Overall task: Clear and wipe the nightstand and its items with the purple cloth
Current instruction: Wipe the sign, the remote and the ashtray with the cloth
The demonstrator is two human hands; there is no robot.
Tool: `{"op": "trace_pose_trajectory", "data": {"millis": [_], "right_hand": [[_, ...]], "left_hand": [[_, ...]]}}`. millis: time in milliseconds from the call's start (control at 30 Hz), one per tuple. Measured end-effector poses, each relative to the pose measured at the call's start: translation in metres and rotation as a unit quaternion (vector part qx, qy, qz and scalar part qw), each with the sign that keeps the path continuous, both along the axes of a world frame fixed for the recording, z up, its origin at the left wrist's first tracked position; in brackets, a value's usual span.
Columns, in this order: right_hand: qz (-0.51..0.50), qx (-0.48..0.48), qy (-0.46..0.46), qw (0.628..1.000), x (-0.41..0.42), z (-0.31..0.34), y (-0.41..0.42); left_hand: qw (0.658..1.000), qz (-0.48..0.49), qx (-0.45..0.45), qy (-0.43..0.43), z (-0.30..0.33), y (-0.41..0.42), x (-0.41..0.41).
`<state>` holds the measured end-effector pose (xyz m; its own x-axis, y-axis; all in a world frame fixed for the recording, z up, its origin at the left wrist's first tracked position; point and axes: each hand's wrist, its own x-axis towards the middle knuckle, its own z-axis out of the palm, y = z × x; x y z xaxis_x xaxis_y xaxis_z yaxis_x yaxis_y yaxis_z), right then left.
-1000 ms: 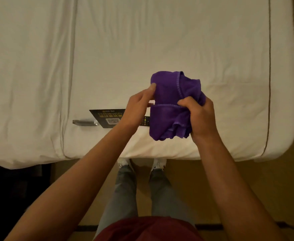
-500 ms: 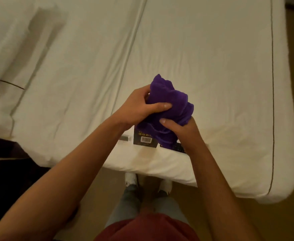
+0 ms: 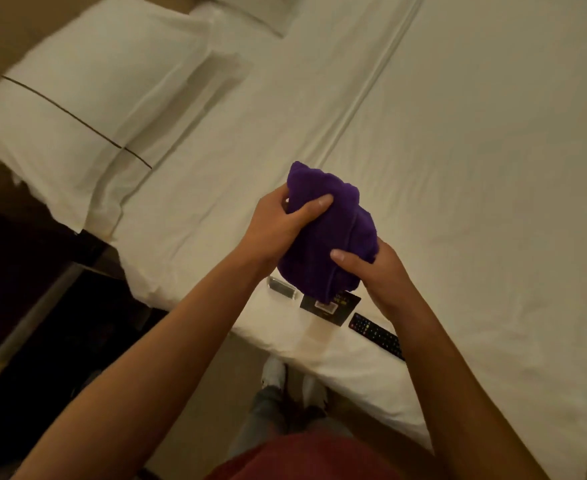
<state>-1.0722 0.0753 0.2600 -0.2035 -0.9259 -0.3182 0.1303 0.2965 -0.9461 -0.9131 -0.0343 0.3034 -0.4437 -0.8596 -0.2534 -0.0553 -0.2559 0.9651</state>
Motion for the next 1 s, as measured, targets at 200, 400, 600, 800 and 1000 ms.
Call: {"op": "trace_pose_trajectory", "data": {"millis": [200, 400, 600, 800, 1000], "right_hand": [[0.037, -0.001, 0.003, 0.999, 0.051, 0.000, -0.027], [0.077, -0.059, 0.240, 0.966, 0.141, 0.005, -0.072], [0.156, -0.183, 0.474, 0.847, 0.281, -0.005, -0.094], [0.357, -0.216, 0.452, 0.789, 0.380, -0.014, -0.108], [0.299, -0.142, 0.219, 0.918, 0.443, -0.012, -0.157]], "left_hand": [[0.986, 0.143, -0.005, -0.088, -0.014, 0.015, 0.052], [0.912, 0.288, -0.119, -0.266, -0.006, 0.036, 0.142], [0.944, 0.312, 0.009, -0.112, -0.015, 0.047, 0.203], [0.910, 0.412, 0.043, -0.036, -0.048, 0.022, 0.330], [0.887, 0.449, 0.104, -0.006, -0.066, -0.011, 0.450]]}}
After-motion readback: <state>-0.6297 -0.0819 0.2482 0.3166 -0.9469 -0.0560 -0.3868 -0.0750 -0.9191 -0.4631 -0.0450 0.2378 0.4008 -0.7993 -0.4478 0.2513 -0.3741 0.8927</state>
